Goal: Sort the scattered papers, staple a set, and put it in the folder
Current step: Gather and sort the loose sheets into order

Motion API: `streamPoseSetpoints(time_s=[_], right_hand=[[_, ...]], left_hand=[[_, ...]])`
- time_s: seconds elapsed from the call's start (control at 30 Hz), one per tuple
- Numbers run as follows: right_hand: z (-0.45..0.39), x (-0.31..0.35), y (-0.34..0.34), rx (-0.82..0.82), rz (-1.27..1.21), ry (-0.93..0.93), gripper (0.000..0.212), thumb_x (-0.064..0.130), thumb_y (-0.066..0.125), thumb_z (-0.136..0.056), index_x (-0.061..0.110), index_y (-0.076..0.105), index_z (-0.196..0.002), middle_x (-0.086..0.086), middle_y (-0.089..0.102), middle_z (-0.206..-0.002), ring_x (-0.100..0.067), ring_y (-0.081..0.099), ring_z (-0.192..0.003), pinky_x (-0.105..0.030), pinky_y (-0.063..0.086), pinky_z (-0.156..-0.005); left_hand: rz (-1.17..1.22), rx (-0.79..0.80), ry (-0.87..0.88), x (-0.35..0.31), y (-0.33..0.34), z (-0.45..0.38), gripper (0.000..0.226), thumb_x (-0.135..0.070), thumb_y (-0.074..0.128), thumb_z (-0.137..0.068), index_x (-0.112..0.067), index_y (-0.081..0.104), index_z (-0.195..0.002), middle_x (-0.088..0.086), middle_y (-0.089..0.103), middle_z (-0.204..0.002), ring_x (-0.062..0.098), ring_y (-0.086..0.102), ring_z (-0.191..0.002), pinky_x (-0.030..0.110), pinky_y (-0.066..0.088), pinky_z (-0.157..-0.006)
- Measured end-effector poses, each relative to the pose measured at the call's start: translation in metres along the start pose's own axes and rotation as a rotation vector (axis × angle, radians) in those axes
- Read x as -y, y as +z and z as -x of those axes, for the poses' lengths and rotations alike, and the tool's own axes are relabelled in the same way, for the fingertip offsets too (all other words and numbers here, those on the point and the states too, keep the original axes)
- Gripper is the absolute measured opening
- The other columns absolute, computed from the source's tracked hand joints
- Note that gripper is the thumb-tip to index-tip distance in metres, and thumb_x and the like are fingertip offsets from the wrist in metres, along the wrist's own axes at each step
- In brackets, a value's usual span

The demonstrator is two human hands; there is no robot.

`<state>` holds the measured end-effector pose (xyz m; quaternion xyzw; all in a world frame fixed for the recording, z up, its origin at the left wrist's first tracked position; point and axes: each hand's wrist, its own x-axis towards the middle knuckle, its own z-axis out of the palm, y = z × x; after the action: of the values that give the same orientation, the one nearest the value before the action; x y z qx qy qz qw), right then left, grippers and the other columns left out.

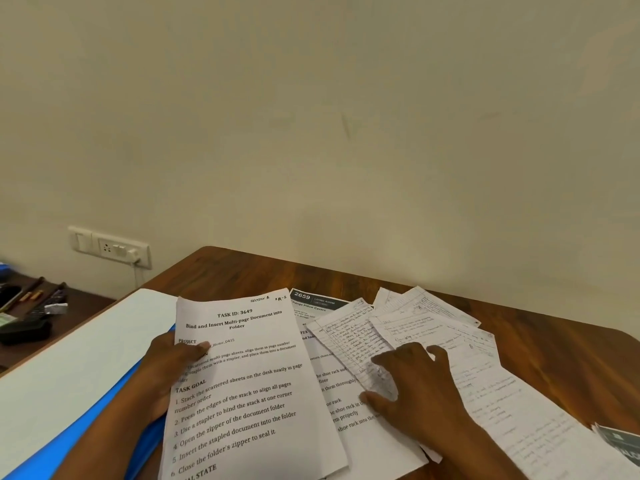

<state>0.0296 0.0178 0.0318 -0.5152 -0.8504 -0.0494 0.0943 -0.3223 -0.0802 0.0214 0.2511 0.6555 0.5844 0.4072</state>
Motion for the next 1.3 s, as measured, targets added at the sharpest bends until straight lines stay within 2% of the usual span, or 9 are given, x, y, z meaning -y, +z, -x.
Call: streamPoseSetpoints(time_s=[0.07, 0.23, 0.37, 0.47, 0.53, 0.63, 0.8, 0.93, 1.3], right_hand=[[-0.002, 0.007, 0.003, -0.018, -0.028, -0.051, 0.064, 0.079, 0.060, -0.079, 0.041, 0.062, -0.131, 0.023, 0.060, -0.135, -0.011, 0.051, -0.133, -0.050, 0.025, -0.117], [-0.014, 0.003, 0.027, -0.218, 0.099, -0.053, 0.030, 0.038, 0.089, -0.062, 0.033, 0.076, -0.089, 0.011, 0.077, -0.093, -0.017, 0.071, -0.090, -0.050, 0.054, -0.086], [-0.022, -0.003, 0.027, -0.285, 0.176, 0.049, 0.043, 0.015, 0.100, -0.046, 0.019, 0.078, -0.083, -0.004, 0.073, -0.081, -0.025, 0.068, -0.074, -0.044, 0.054, -0.067], [-0.016, 0.004, 0.022, -0.254, 0.059, 0.072, 0.020, 0.038, 0.087, -0.075, 0.026, 0.078, -0.087, 0.008, 0.070, -0.083, -0.012, 0.065, -0.073, -0.027, 0.046, -0.063], [-0.013, 0.010, 0.023, -0.166, -0.118, 0.120, 0.040, 0.071, 0.067, -0.083, 0.033, 0.070, -0.098, 0.015, 0.065, -0.096, -0.005, 0.061, -0.084, -0.021, 0.041, -0.065], [-0.013, 0.017, 0.022, -0.032, -0.328, 0.220, 0.067, 0.092, 0.064, -0.065, 0.037, 0.061, -0.103, 0.019, 0.057, -0.101, -0.001, 0.060, -0.090, -0.021, 0.041, -0.065], [-0.021, 0.014, 0.019, 0.129, -0.581, 0.352, 0.062, 0.064, 0.094, -0.055, 0.033, 0.063, -0.099, 0.016, 0.066, -0.094, -0.001, 0.064, -0.086, -0.025, 0.053, -0.075], [-0.021, 0.011, 0.021, 0.126, -0.712, 0.422, 0.045, 0.035, 0.103, -0.054, 0.025, 0.072, -0.085, 0.007, 0.074, -0.083, -0.009, 0.069, -0.077, -0.029, 0.057, -0.072], [0.017, -0.048, 0.003, 0.179, -0.648, 0.493, 0.032, 0.026, 0.101, -0.061, 0.012, 0.073, -0.069, 0.006, 0.069, -0.058, -0.011, 0.066, -0.061, -0.026, 0.051, -0.062]], left_hand=[[0.008, 0.016, -0.005, 0.001, -0.002, -0.002, 0.014, -0.002, 0.065, -0.098, -0.003, 0.065, -0.111, 0.013, 0.079, -0.075, 0.028, 0.076, -0.057, 0.034, 0.057, -0.046], [0.008, 0.020, -0.009, 0.002, -0.002, -0.003, 0.012, -0.002, 0.064, -0.098, -0.003, 0.065, -0.110, 0.013, 0.079, -0.074, 0.027, 0.075, -0.055, 0.032, 0.057, -0.043], [0.002, 0.008, -0.002, 0.001, 0.000, -0.002, 0.007, -0.002, 0.064, -0.098, -0.005, 0.064, -0.105, 0.007, 0.076, -0.063, 0.022, 0.073, -0.048, 0.027, 0.053, -0.037], [-0.004, 0.011, 0.007, 0.001, 0.001, -0.001, 0.009, -0.002, 0.065, -0.098, -0.004, 0.065, -0.107, 0.008, 0.077, -0.065, 0.022, 0.073, -0.049, 0.027, 0.053, -0.038], [-0.006, 0.002, 0.006, 0.001, 0.002, -0.002, 0.007, -0.002, 0.065, -0.098, -0.004, 0.065, -0.105, 0.006, 0.076, -0.061, 0.020, 0.072, -0.046, 0.026, 0.052, -0.036], [-0.011, -0.003, 0.007, 0.001, 0.002, -0.001, 0.006, -0.001, 0.064, -0.098, -0.004, 0.064, -0.103, 0.006, 0.075, -0.060, 0.019, 0.071, -0.045, 0.025, 0.051, -0.035], [-0.021, -0.003, -0.008, 0.003, -0.002, -0.005, 0.016, -0.004, 0.067, -0.097, -0.004, 0.066, -0.113, 0.012, 0.079, -0.073, 0.027, 0.075, -0.055, 0.033, 0.057, -0.047], [-0.016, 0.000, 0.001, 0.003, 0.000, -0.004, 0.008, -0.001, 0.064, -0.098, -0.006, 0.065, -0.104, 0.009, 0.077, -0.066, 0.023, 0.073, -0.050, 0.029, 0.054, -0.038], [-0.029, 0.001, 0.000, 0.008, -0.002, -0.013, 0.012, -0.003, 0.068, -0.096, -0.008, 0.068, -0.107, 0.009, 0.079, -0.073, 0.025, 0.075, -0.057, 0.034, 0.056, -0.053]])
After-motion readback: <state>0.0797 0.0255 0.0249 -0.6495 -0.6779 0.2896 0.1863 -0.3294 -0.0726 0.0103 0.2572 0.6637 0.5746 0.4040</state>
